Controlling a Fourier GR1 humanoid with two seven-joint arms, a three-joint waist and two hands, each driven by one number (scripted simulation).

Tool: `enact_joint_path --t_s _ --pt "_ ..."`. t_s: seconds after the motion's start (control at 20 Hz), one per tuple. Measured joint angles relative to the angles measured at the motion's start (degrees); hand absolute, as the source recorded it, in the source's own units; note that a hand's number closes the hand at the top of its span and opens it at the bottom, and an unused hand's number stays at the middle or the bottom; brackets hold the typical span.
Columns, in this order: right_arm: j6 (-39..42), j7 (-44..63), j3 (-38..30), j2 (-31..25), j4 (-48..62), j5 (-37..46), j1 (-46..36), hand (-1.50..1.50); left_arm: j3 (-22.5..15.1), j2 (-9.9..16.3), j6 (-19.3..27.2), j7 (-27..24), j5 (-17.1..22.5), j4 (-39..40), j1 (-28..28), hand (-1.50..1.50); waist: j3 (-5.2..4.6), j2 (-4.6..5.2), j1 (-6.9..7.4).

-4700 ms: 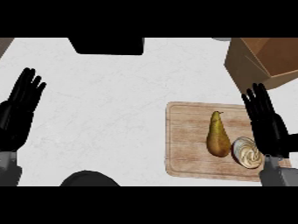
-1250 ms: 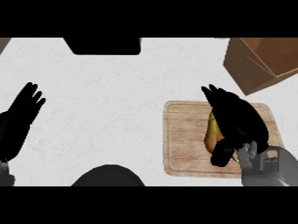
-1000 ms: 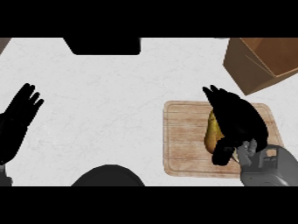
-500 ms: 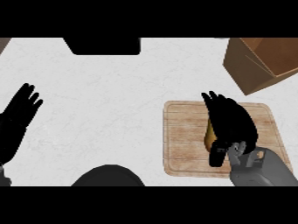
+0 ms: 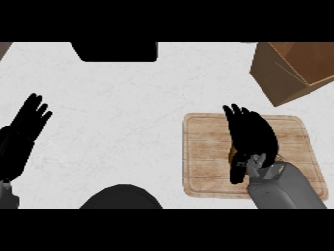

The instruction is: Pick the pear from the cutting board and place it in the cardboard box

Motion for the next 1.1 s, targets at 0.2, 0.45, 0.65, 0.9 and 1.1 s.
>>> enact_joint_path --t_s 0.2,0.45,0.65,0.9,1.1 --pt "1.2 -1.9 -2.0 -0.1 2.1 1.3 0.1 -1.5 0.0 -0.7 0.5 2.0 -0.4 -1.7 -0.3 0.0 0.01 -0.01 0.03" --pt "1.5 -2.4 -2.7 2.0 4.0 3.9 0.3 -1.5 1.1 -1.1 -1.1 0.9 -0.7 -1.4 0.4 0.0 0.0 -0.01 0.05" --pt "1.7 -4.1 -3.9 1.2 3.7 5.6 2.4 -1.5 1.5 -1.6 -1.2 2.0 -1.3 -3.2 1.0 0.0 0.01 -0.02 0.01" --pt "1.1 -5.3 -3.9 2.7 3.8 8.4 3.2 1.5 2.6 -2.0 -2.6 1.8 -1.6 -1.5 0.0 0.0 0.0 -0.02 -0.02" --pt "-1.8 -9.0 -2.8 2.5 4.8 11.0 3.1 1.5 2.5 -2.8 -2.1 2.3 -2.4 -2.7 -0.1 0.0 -0.07 -0.12 0.04"
